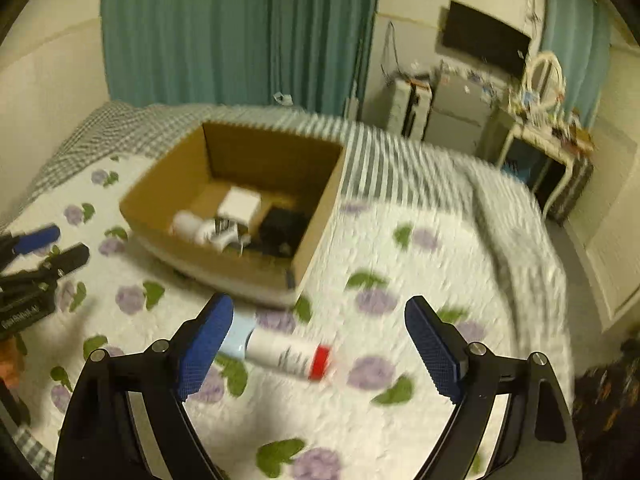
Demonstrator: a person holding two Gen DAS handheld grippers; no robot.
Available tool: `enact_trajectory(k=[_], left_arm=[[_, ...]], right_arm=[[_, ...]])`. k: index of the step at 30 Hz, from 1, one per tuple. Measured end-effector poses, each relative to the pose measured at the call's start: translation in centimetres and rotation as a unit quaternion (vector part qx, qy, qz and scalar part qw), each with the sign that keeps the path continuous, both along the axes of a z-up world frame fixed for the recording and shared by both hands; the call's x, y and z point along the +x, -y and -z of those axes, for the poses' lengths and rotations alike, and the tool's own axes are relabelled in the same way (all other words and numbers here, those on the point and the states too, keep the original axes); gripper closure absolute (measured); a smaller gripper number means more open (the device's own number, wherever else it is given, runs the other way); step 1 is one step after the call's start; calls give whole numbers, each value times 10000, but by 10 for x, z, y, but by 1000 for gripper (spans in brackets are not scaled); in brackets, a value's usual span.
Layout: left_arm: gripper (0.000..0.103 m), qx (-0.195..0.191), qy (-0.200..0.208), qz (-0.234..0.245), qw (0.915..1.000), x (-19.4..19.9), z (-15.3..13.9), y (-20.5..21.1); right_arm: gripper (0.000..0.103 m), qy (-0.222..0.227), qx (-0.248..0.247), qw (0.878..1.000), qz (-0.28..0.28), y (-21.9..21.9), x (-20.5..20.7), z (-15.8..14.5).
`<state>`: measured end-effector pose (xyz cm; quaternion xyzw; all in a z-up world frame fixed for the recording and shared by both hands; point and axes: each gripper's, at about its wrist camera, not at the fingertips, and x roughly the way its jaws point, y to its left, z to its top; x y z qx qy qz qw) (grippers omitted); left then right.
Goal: Organize rigid objects
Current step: 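Lower the white hair dryer into the box and open the right tool, then grasp the blue earbuds case with the left tool while the right tool grasps the red-capped white bottle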
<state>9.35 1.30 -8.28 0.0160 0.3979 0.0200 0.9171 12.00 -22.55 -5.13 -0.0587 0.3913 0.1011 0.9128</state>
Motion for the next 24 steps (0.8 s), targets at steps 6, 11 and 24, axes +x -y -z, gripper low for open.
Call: enact_trajectory(k=[6,11,24], left_arm=[[36,151,-300,157,9993,3,41,5],[36,181,-314,102,9993,7,44,-2],[36,58,-329,436,9985,8,37,47]], right_arm=[[15,-673,-25,9977,23,-16,12,62],[15,-926,30,9954,245,-23,27,92],[25,-516,317,9963,603,23,21,81]])
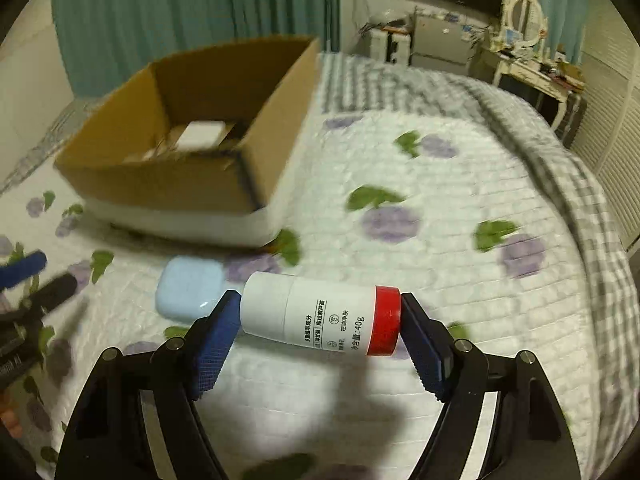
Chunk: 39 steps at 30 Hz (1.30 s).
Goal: Organize rigid objects
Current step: 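Grasp the blue earbuds case with the left tool while the right tool grasps the red-capped white bottle, then drop the earbuds case into the box with the left tool while the right tool carries the bottle over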
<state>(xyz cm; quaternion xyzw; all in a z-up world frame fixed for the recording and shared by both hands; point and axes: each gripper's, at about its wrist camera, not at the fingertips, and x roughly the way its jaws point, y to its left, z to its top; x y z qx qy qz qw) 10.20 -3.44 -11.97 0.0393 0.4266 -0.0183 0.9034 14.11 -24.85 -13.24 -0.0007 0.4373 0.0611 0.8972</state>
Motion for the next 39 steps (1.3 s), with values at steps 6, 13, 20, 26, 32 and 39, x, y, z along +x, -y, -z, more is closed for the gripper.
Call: enact_trajectory(k=[6,13,20,26,32,39], left_arm=[[36,-373,-223,207,9988,18,7,53],[36,64,-544,404,9977,42,38,90],[41,307,-518,393,9974,43,49,95],[49,442,-476,373,9972,34,37,93],[49,318,-233,393,9984,8,7,91],[49,187,207,443,9986,-18,-52,68]], right_arm=[[25,129,316,9983,463,46,10,-10],[25,137,589,9963,611,66,18,-6],[25,32,660,9962,573,72,27,9],[25,121,641,9968,470,70,24,1],[25,424,559,9968,383,71,4,-33],[25,673,378,9970,100,64,-35,-77]])
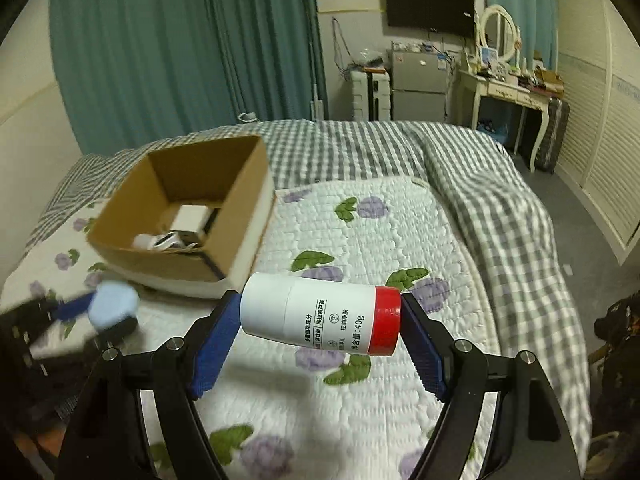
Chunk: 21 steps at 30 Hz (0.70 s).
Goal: Organize rigid objects
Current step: 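Drop the earbuds case into the box with the left tool while the right tool carries the bottle over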
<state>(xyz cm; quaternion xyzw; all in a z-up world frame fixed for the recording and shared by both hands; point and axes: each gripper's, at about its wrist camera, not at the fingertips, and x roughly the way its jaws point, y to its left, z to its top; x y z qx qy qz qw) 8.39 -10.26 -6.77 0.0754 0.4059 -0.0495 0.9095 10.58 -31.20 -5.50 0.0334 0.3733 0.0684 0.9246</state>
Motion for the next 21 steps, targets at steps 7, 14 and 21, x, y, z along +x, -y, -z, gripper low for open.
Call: enact_trajectory(k=[7,14,21], left_arm=[[49,-156,549,-16,9984,8,-60,-31],[49,-200,835,-146,9962,48,-91,-68],[49,-35,663,-33,9978,106,-66,-80]], right_arm=[[25,406,-89,9988,-241,-30,-9,-57],[25,961,-40,9944,-433,-77,21,-122],[25,922,21,9937,-635,-119,78,-120]])
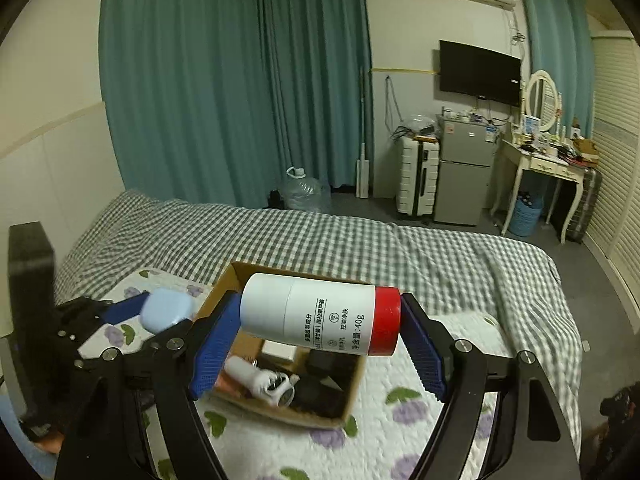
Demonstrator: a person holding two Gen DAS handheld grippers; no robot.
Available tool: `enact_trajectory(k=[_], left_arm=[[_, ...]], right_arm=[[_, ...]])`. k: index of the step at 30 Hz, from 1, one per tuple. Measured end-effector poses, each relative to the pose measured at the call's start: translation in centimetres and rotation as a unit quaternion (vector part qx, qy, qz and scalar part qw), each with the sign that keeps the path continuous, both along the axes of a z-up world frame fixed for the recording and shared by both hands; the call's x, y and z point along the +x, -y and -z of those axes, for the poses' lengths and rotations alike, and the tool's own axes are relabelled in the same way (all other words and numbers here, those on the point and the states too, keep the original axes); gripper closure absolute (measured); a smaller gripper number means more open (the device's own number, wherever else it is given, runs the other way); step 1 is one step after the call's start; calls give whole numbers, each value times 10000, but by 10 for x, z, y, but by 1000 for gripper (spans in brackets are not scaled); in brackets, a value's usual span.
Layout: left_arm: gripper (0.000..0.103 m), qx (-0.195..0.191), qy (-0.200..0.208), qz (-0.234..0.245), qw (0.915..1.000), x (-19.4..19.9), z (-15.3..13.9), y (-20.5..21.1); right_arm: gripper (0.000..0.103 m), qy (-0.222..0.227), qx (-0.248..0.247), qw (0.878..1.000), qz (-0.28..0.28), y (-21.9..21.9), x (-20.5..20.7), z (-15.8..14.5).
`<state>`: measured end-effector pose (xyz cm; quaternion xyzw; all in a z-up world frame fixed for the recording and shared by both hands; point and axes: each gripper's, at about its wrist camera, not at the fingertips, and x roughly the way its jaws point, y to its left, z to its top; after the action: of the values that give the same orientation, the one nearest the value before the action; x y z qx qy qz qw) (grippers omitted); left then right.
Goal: Organize rigid objects
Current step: 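Drop the earbuds case into the box with the left tool while the right tool carries the bottle over, then release the white bottle into the box with the right tool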
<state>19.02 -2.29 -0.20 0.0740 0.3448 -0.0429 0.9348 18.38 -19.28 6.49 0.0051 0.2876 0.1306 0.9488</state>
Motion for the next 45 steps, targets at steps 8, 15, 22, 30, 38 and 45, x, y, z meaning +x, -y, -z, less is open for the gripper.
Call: enact_trajectory(k=[8,15,22,30,38,45], left_arm=[[49,8,-416,168,9990,48,58,-2],[40,-169,-304,239,9991,45,66,-2],[37,-167,-123,117,9997,36,54,-14],[37,-279,-89,-169,9994,18,48,-26],[28,-56,454,-213,9987,-46,-9,-12],[25,-271,972,-317,9944,-99,-71,6]], right_arm=[[25,-386,-140,9991,-69,-17,54,63],[25,-562,-148,9983,-19,-12,82,101],[25,-597,40,9982,51,-14,98,113],[10,-723,-33,9974,24,-26,93,126],[6,-445,-151,9987,189,1,35,68],[0,511,-375,9967,508,25,-60,-17]])
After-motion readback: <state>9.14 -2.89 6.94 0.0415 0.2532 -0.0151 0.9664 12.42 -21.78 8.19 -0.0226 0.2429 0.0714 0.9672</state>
